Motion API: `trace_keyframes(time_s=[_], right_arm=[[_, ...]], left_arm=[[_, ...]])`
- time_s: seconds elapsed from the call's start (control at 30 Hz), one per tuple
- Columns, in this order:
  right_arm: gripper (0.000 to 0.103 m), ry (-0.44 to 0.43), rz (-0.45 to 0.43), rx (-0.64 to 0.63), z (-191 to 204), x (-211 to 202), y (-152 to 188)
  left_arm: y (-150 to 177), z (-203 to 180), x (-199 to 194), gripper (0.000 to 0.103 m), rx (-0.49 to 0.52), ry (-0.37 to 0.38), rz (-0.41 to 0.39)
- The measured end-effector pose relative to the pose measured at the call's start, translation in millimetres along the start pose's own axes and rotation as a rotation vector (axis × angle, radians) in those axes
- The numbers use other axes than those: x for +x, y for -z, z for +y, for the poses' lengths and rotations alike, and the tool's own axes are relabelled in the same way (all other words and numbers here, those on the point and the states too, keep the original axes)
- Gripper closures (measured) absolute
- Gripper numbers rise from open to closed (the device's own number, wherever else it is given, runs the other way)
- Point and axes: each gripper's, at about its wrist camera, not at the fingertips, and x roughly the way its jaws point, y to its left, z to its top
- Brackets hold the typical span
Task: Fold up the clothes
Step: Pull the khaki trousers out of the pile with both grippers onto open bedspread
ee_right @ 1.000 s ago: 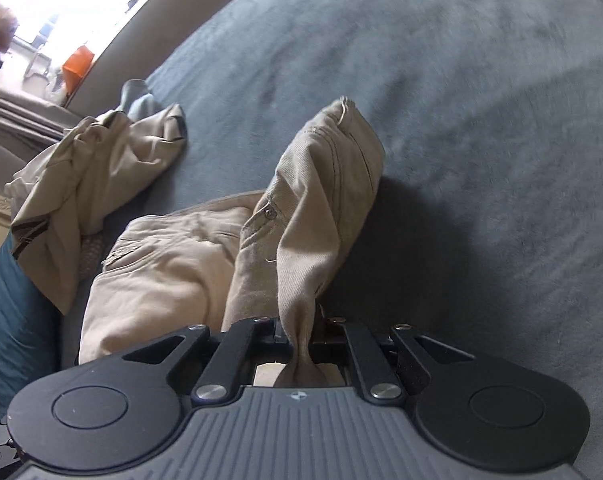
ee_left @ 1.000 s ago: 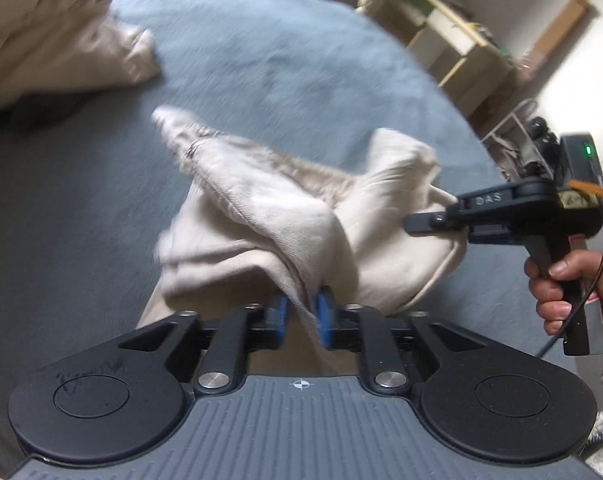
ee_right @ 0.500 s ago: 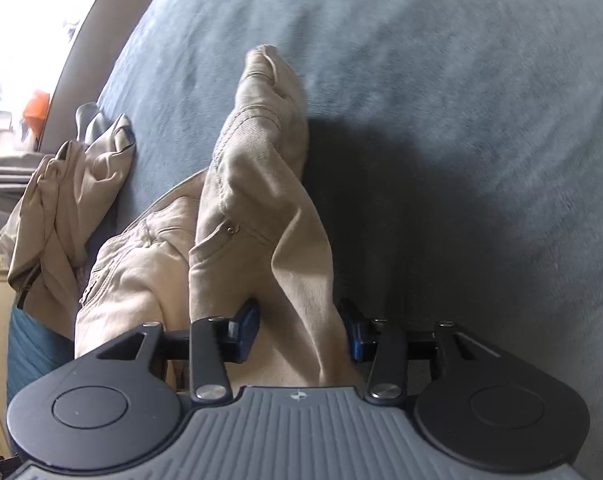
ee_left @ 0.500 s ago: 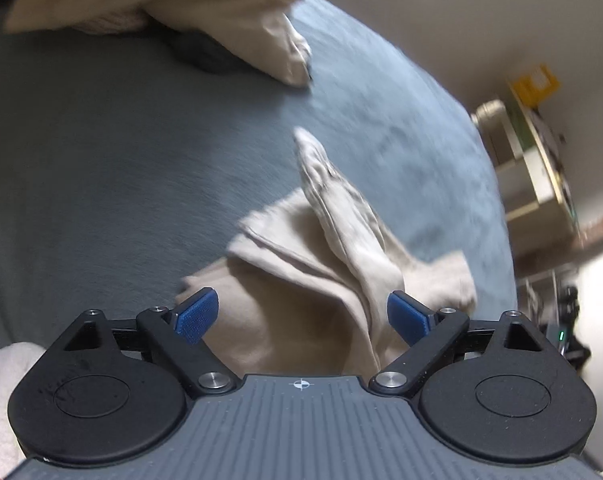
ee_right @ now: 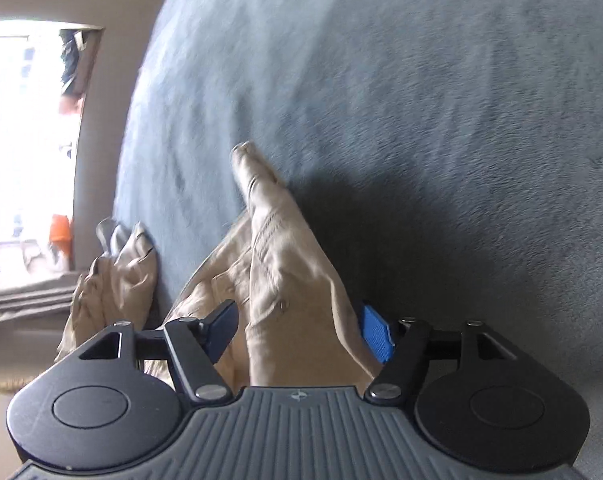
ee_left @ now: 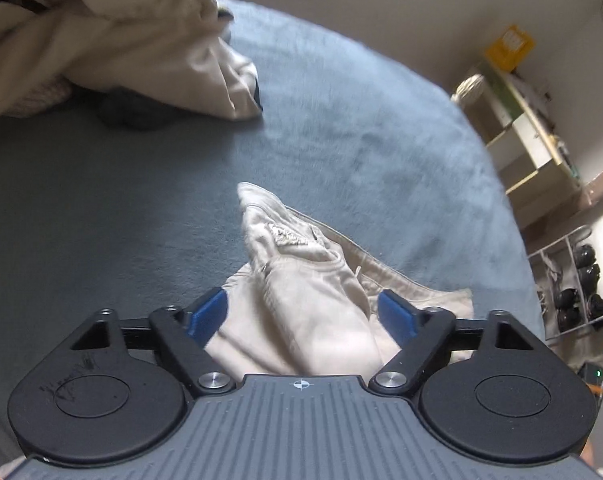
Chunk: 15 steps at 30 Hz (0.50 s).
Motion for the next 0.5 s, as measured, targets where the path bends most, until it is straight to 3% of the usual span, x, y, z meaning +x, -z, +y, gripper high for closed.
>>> trace_keyframes(time_s=[0.13, 0.23, 0.3, 0.37, 0.43, 0.5], right_arm=[[0.033, 0.044, -0.007, 0.029, -3, 16, -6], [0.031, 0.063, -0.009, 0.082, -7, 31, -9], [0.031, 0.079, -0.002, 0.120, -14, 40, -8], [0.031, 0.083, 0.004, 0.149, -19, 48, -5], [0.031, 0.088, 0.011, 0.161, -22, 55, -5], [0.038, 0.058, 0.017, 0.148, -20, 58, -5]], left_arm=[[-17, 6, 29, 0.022, -0.015, -0.010, 0.039], [-25, 13, 47, 0.029, -0.037, -0.034, 0.086], [-31, 16, 58, 0.043, -0.044, -0.047, 0.113], [-35, 17, 65, 0.051, -0.027, -0.053, 0.118], [-38, 15, 65, 0.066, 0.002, -0.039, 0.099], [-39, 13, 60, 0.076, 0.021, -0.002, 0.070]])
